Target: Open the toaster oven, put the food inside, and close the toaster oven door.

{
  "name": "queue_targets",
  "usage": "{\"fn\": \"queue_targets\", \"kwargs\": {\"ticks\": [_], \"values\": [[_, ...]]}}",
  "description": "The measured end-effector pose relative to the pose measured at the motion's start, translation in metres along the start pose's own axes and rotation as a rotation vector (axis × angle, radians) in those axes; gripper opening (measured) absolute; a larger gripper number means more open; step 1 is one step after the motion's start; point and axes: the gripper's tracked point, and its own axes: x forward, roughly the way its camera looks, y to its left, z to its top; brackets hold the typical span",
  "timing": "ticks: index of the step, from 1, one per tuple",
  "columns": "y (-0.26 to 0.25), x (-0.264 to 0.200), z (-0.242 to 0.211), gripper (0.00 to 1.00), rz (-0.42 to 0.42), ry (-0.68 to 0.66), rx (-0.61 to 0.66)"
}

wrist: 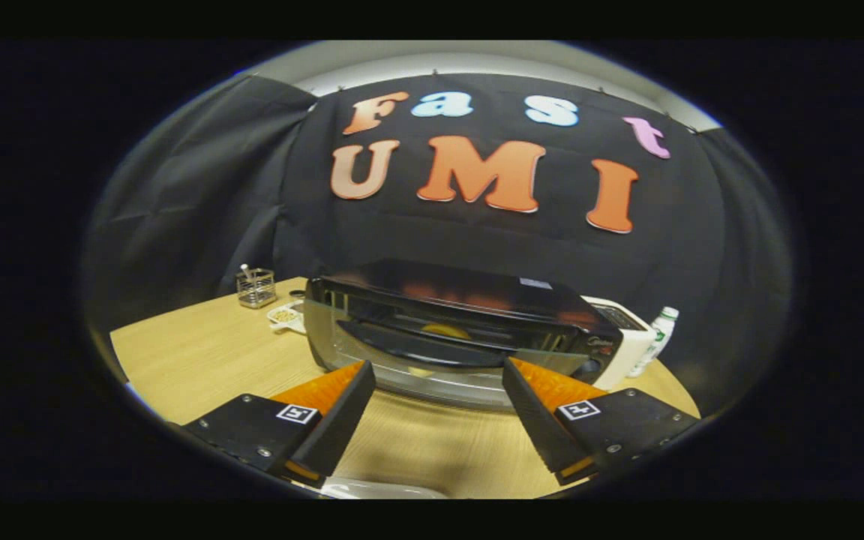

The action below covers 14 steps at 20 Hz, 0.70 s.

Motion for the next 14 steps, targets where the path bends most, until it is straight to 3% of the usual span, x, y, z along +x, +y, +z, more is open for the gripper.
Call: {"fn": "queue_targets", "kwargs": {"ticks": [4,8,14], "values": [[0.003,0.019,0.008,0.96,-0.038,-0.013,-0.039],[0.004,0.027,0.014,0.96,-0.033,-0.007,0.03],[-0.013,-0.006,0.055,0.95,-0.045,-0.138,0.103]]}}
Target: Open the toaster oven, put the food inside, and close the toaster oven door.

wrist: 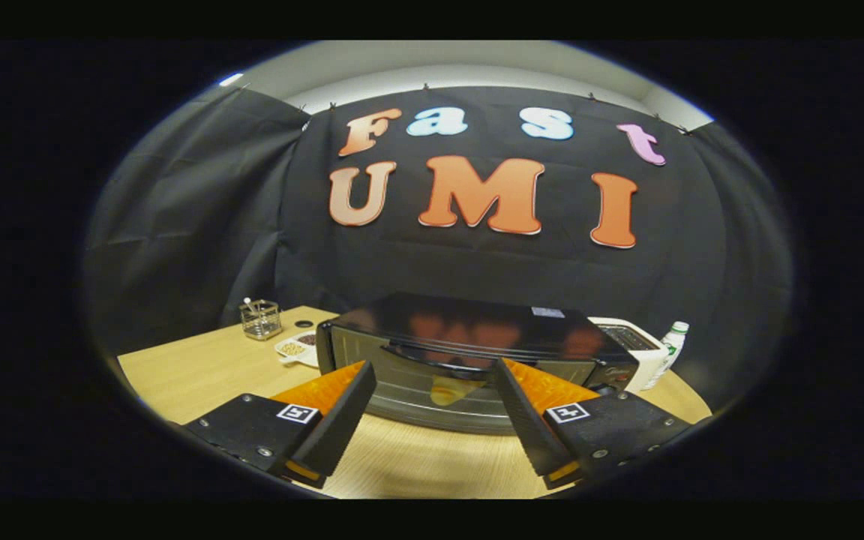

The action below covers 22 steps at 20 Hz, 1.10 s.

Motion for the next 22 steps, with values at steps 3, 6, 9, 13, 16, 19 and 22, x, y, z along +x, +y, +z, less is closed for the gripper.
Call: {"fn": "queue_targets", "kwargs": {"ticks": [3,6,9,13,16,19,22], "values": [[-0.011,-0.031,0.041,0.95,-0.01,-0.093,0.02],[-0.021,-0.065,0.086,0.94,-0.01,-0.198,0.016],[-0.038,-0.098,0.117,0.94,-0.041,-0.25,-0.001],[-0.052,-0.136,0.15,0.94,-0.068,-0.315,0.007],[-0.053,-0.161,0.166,0.94,-0.057,-0.367,0.025],[-0.048,-0.18,0.178,0.94,-0.026,-0.42,0.027],[-0.049,-0.197,0.187,0.94,-0.029,-0.458,0.027]]}}
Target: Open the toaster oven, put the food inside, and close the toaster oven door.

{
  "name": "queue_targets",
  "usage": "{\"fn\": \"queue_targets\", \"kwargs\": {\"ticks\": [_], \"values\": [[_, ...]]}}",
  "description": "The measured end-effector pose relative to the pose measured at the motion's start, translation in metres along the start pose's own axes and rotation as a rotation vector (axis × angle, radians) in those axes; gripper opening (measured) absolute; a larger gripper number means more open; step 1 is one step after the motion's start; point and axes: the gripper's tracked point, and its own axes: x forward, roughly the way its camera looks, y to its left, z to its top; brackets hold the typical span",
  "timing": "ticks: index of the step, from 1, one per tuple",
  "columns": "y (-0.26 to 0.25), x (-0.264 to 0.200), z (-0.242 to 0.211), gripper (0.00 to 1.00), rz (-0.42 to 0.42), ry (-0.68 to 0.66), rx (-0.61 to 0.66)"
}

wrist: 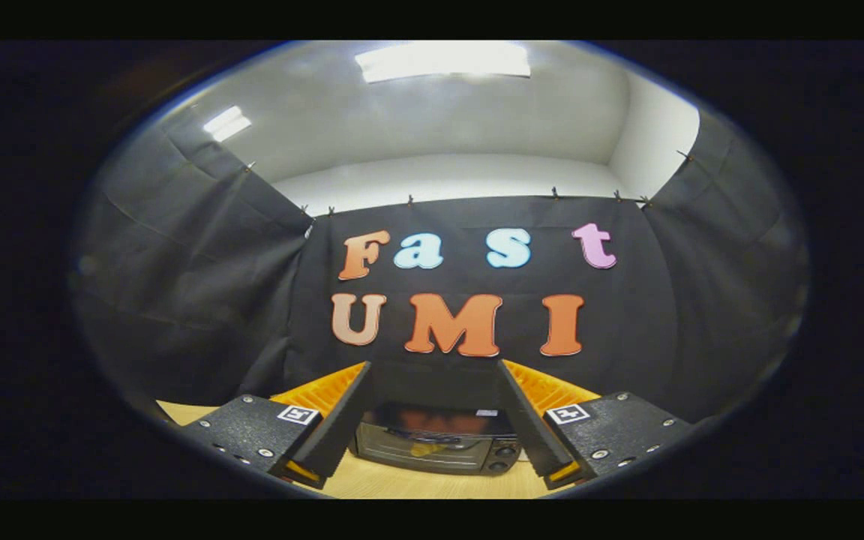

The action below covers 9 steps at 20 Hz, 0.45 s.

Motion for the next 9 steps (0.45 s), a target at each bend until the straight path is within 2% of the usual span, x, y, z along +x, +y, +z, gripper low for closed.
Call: {"fn": "queue_targets", "kwargs": {"ticks": [9], "values": [[0.003,-0.018,0.018,0.97,0.0,-0.048,0.014]]}}
